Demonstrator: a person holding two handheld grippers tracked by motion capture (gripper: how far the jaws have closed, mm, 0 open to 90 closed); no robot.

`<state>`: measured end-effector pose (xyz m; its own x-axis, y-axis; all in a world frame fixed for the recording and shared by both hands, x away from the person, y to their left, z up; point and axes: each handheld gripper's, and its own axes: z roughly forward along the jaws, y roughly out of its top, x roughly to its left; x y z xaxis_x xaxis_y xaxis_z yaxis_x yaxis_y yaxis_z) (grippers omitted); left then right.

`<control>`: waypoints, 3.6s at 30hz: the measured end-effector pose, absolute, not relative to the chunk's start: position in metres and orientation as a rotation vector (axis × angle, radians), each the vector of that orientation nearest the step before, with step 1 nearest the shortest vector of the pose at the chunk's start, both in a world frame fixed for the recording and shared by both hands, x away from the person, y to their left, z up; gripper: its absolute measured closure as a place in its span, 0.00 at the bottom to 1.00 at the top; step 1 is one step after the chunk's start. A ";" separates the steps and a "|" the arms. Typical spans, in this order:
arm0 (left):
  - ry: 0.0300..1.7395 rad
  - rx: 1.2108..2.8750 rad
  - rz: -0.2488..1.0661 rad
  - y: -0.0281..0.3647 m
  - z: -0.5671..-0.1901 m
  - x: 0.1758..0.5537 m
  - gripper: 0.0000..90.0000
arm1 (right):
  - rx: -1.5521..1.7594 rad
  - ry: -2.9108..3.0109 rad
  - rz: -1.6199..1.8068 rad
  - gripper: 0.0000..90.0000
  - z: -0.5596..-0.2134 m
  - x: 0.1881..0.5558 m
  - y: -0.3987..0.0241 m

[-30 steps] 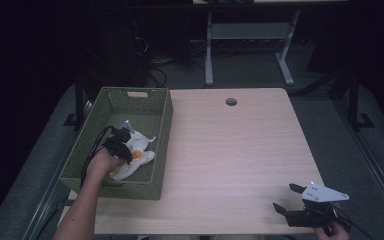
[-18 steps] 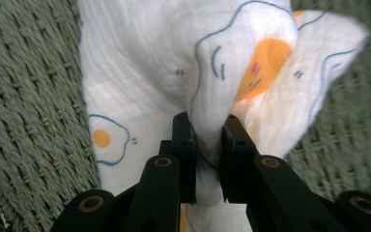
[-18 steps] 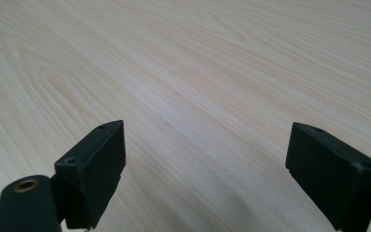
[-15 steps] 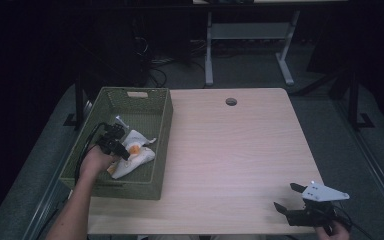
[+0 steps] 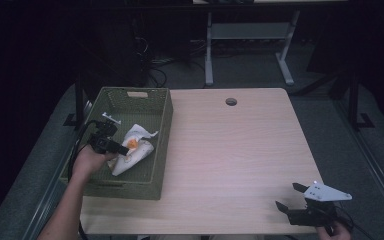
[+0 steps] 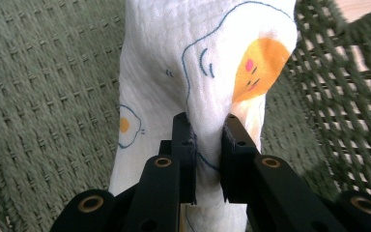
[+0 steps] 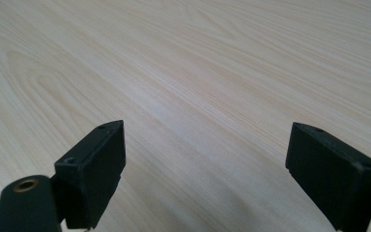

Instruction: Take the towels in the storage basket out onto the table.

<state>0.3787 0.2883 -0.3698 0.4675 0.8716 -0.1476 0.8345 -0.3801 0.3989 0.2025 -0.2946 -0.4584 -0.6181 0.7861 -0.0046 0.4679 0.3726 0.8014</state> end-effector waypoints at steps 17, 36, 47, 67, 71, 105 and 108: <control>1.369 1.953 0.007 0.329 -0.347 0.360 0.88 | 1.076 2.242 1.115 0.15 -0.455 0.199 -0.294; 1.272 1.681 -0.084 0.347 -0.338 0.348 0.88 | 1.079 2.229 1.119 0.15 -0.453 0.197 -0.296; 1.206 1.598 -0.151 0.347 -0.342 0.348 0.88 | 1.081 2.233 1.119 0.15 -0.454 0.198 -0.295; 1.128 1.600 -0.166 0.323 -0.322 0.353 0.88 | 1.071 2.241 1.117 0.15 -0.454 0.198 -0.295; 1.104 1.608 -0.162 0.315 -0.316 0.353 0.88 | 1.064 2.238 1.121 0.15 -0.453 0.198 -0.294; 0.986 1.738 -0.208 0.243 -0.308 0.372 0.88 | 1.081 2.237 1.130 0.15 -0.452 0.198 -0.297; 0.987 1.745 -0.205 0.238 -0.306 0.377 0.88 | 1.087 2.232 1.130 0.15 -0.453 0.198 -0.299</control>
